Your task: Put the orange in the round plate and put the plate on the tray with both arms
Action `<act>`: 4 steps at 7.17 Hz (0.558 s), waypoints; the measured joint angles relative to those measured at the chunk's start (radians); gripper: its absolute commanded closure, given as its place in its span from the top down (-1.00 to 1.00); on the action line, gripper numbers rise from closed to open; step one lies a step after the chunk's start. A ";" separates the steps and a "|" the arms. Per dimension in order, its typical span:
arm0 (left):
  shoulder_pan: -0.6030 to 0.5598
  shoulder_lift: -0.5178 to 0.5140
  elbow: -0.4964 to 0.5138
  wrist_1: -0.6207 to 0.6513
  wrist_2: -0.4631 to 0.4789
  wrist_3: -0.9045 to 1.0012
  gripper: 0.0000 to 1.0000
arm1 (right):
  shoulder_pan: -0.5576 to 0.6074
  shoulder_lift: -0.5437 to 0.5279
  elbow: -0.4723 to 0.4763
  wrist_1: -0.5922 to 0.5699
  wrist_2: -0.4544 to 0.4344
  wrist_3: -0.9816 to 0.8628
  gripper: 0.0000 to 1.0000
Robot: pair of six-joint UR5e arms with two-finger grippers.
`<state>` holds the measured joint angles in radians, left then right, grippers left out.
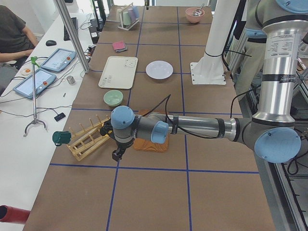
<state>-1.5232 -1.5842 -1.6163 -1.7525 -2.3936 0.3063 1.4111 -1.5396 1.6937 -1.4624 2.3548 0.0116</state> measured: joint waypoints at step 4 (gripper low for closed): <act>0.230 0.000 -0.122 -0.098 0.098 -0.368 0.99 | -0.056 0.002 0.002 0.064 -0.002 0.004 1.00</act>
<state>-1.2933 -1.5844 -1.7382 -1.8508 -2.2955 -0.0614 1.3547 -1.5375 1.6958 -1.3986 2.3524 0.0152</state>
